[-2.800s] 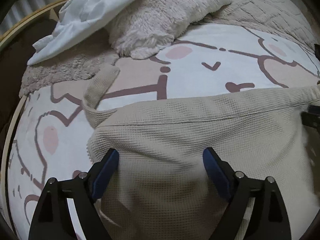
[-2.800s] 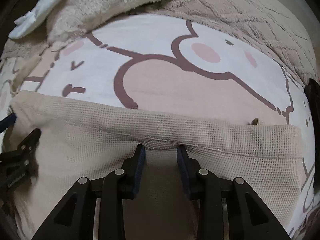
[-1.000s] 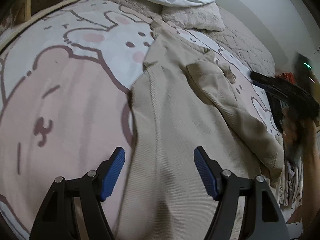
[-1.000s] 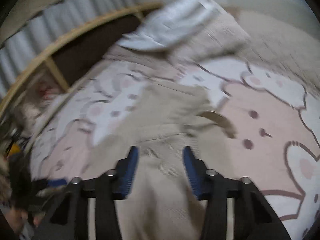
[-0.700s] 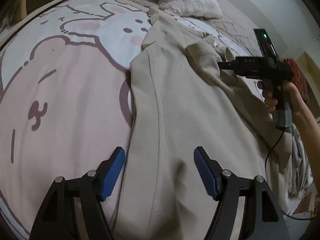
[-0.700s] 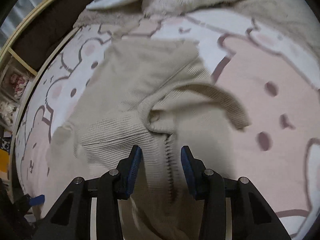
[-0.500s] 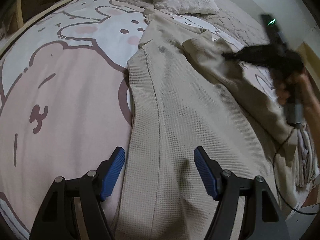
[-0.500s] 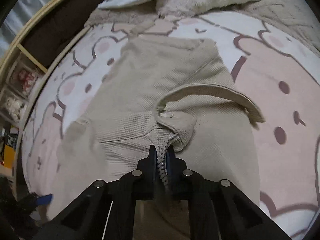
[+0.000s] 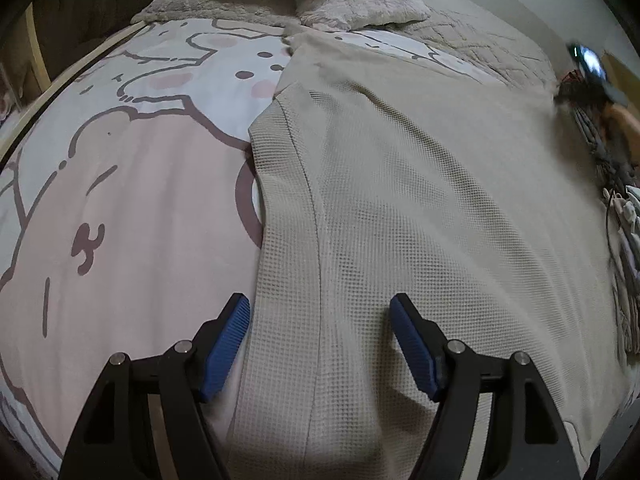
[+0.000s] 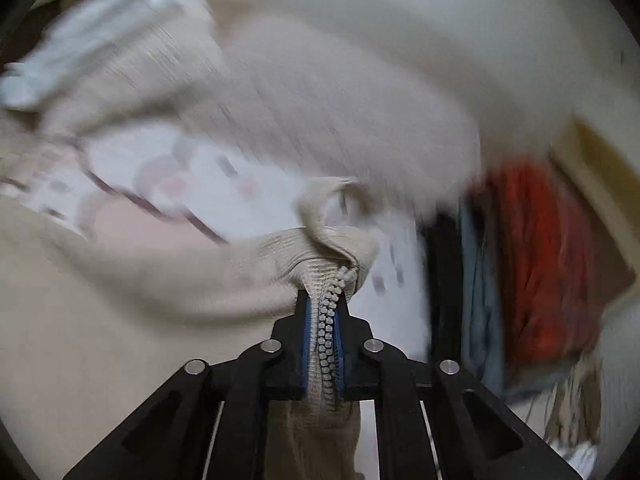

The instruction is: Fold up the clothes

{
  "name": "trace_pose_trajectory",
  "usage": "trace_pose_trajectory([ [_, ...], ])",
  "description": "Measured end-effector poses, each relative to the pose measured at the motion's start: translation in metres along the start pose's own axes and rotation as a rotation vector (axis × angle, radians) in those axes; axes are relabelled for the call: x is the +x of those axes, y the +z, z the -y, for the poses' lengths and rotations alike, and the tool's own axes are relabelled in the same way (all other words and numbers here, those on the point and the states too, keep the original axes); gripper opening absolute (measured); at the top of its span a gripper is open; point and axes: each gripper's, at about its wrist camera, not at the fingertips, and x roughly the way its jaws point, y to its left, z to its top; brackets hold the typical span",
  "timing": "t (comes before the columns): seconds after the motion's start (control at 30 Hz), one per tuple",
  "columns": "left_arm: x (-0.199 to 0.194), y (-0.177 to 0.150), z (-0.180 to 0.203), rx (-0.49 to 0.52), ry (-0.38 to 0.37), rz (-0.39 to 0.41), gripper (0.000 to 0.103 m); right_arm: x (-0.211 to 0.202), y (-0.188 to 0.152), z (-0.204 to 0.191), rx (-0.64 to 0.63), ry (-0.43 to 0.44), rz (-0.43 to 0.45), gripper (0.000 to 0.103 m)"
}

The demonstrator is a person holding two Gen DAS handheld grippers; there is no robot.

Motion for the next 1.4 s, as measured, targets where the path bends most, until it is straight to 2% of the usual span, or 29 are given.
trace_pose_trajectory([
  [0.03,-0.001,0.0,-0.001,-0.009,0.0,-0.004,0.072,0.014,-0.006,0.009,0.031,-0.021,-0.03,0.051],
  [0.07,-0.003,0.0,-0.004,-0.024,-0.004,-0.009,0.072,0.02,-0.014,0.017,0.047,-0.074,-0.028,0.063],
  [0.13,-0.011,0.001,-0.009,-0.043,-0.005,-0.016,0.072,0.023,-0.027,0.03,0.064,-0.168,-0.013,0.066],
  [0.17,-0.016,0.001,-0.011,-0.045,0.002,-0.012,0.072,0.021,-0.034,0.037,0.08,-0.174,-0.016,0.066],
  [0.23,-0.029,-0.001,-0.016,-0.041,0.029,0.013,0.072,0.007,-0.048,0.049,0.1,-0.126,-0.014,0.066],
  [0.3,-0.045,-0.004,-0.027,-0.046,0.065,0.039,0.072,-0.021,-0.071,0.057,0.085,-0.034,0.005,0.066],
  [0.33,-0.051,-0.007,-0.034,-0.057,0.084,0.044,0.072,-0.037,-0.087,0.056,0.068,0.021,0.014,0.061],
  [0.37,-0.058,-0.01,-0.04,-0.069,0.103,0.049,0.072,-0.053,-0.105,0.052,0.05,0.075,0.014,0.053],
  [0.5,-0.074,-0.033,-0.072,-0.147,0.157,0.035,0.072,-0.111,-0.182,0.032,0.006,0.304,-0.02,0.043],
  [0.6,-0.075,-0.051,-0.082,-0.209,0.124,0.027,0.072,-0.141,-0.241,0.01,-0.008,0.499,-0.077,0.043],
  [0.67,-0.07,-0.061,-0.074,-0.188,0.109,0.018,0.072,-0.158,-0.28,-0.006,-0.026,0.612,-0.117,0.043],
  [0.73,-0.062,-0.072,-0.055,-0.06,0.183,0.001,0.072,-0.165,-0.316,-0.016,-0.093,0.592,-0.152,0.043],
  [0.83,-0.058,-0.089,-0.028,0.147,0.316,0.013,0.073,-0.155,-0.368,-0.012,-0.173,0.44,-0.227,0.043],
  [0.9,-0.063,-0.096,-0.025,0.177,0.343,0.004,0.073,-0.159,-0.39,0.005,-0.149,0.418,-0.19,0.043],
  [1.0,-0.069,-0.102,-0.037,0.151,0.324,-0.025,0.073,-0.171,-0.406,0.024,-0.097,0.369,-0.202,0.044],
  [1.13,-0.084,-0.109,-0.041,0.185,0.32,0.003,0.072,-0.196,-0.416,0.033,-0.098,0.311,-0.184,0.044],
  [1.23,-0.111,-0.112,-0.038,0.204,0.244,0.105,0.072,-0.241,-0.418,0.032,-0.077,0.384,-0.044,0.044],
  [1.27,-0.117,-0.112,-0.036,0.224,0.232,0.138,0.072,-0.252,-0.422,0.026,-0.106,0.388,-0.007,0.044],
  [1.3,-0.124,-0.112,-0.032,0.26,0.231,0.173,0.072,-0.256,-0.428,0.016,-0.168,0.358,-0.007,0.044],
  [1.4,-0.14,-0.126,-0.013,0.492,0.276,0.279,0.072,-0.259,-0.45,-0.01,-0.338,0.25,-0.013,0.044],
])
